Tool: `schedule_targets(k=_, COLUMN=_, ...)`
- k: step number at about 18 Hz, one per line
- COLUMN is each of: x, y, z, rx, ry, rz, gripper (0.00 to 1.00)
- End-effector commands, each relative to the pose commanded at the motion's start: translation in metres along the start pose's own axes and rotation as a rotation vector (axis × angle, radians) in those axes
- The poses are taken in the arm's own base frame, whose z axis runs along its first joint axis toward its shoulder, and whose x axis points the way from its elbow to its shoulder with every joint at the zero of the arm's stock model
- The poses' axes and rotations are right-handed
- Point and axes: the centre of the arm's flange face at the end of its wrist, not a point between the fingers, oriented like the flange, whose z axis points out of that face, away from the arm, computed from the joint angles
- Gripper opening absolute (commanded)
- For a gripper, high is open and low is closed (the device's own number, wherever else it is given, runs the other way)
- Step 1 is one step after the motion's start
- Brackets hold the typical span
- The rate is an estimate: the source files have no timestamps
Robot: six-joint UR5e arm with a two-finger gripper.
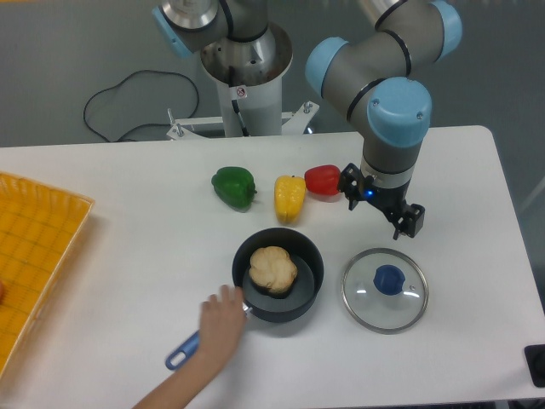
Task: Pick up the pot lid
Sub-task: 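Move the gripper down toward the glass lid's blue knob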
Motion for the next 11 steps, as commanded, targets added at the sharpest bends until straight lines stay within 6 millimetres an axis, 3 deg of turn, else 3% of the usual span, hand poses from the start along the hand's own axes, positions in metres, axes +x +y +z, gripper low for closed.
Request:
schedule_targets(k=9, x=-0.003, y=0.021, z=0.011, rx=0.02, ry=0.026, rz=-0.029, gripper=1.0)
schedule_targets(k=11, x=0.001, y=0.022, z=0.016, rx=0.009, ry=0.038, rz=-0.124, gripper=1.0)
